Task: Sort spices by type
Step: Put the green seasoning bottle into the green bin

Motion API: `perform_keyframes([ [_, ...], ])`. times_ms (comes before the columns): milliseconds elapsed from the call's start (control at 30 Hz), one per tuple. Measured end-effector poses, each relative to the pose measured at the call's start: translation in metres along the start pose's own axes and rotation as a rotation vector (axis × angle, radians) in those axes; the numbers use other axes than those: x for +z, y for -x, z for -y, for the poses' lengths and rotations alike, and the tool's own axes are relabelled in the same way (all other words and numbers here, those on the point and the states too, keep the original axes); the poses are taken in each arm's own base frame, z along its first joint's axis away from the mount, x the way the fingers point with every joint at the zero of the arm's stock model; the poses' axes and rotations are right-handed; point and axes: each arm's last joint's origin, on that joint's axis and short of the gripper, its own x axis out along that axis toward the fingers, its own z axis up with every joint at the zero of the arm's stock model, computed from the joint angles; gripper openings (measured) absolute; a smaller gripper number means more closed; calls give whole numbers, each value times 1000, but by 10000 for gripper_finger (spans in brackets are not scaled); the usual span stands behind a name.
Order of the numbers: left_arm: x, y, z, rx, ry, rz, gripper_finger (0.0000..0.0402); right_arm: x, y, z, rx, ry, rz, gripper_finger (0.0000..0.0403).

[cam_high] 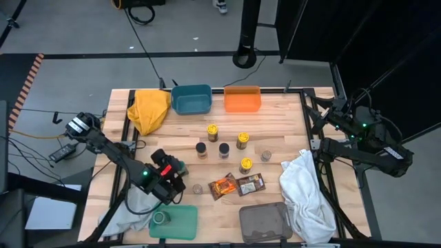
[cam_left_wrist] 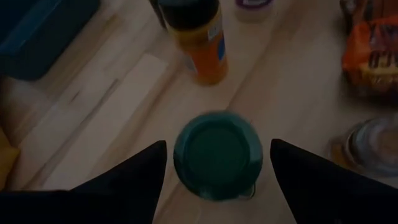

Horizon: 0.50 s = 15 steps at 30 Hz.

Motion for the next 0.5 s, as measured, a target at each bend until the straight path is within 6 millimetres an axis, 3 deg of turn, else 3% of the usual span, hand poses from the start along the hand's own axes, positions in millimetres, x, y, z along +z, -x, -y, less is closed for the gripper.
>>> perform_keyframes([
  [267,-6,-10,3,-61,-1,-19,280,0,0,0,0,1,0,245],
  [500,-4,-11,3,-67,-24,-13,212,0,0,0,0,2,-1,243],
])
